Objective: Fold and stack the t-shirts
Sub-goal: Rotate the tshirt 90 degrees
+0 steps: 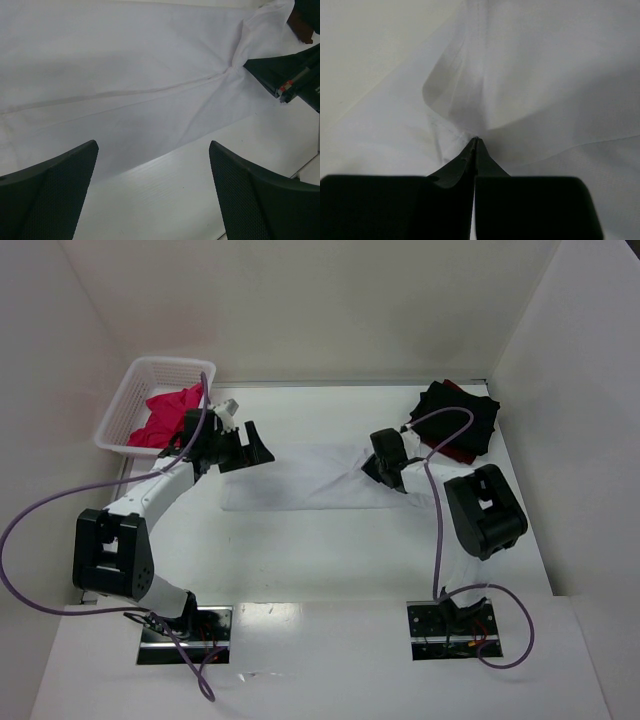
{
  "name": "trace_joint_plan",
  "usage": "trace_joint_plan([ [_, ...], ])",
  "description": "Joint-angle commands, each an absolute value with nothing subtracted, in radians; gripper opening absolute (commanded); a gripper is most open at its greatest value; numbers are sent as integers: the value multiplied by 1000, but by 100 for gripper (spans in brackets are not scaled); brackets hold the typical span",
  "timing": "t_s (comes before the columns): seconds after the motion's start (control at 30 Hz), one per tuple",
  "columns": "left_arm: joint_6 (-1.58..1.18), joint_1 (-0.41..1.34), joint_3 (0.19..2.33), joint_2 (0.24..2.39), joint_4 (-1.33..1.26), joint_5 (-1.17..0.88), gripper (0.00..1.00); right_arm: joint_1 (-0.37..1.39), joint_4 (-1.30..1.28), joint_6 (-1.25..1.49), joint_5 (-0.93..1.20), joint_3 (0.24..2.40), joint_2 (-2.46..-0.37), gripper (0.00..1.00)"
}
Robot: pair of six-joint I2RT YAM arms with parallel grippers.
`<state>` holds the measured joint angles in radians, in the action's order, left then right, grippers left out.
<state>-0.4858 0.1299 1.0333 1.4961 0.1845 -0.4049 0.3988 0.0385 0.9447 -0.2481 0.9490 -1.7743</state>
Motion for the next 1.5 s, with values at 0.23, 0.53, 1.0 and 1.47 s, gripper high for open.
trace_joint_plan([
  [0.23,-430,129,1112,1552,189,-413,99,397,43,908,-287,1175,-1928,0],
  [0.53,-354,129,1181,1608,275,-384,99,397,14,856,-252,1317,-2037,3],
  [1.0,537,156,1381,1692,376,-397,99,221,-4,727,-115,1249,-1542,100],
  [1.47,658,313,1405,1948,379,-204,99,196,-52,790,-115,979,-1290,100],
])
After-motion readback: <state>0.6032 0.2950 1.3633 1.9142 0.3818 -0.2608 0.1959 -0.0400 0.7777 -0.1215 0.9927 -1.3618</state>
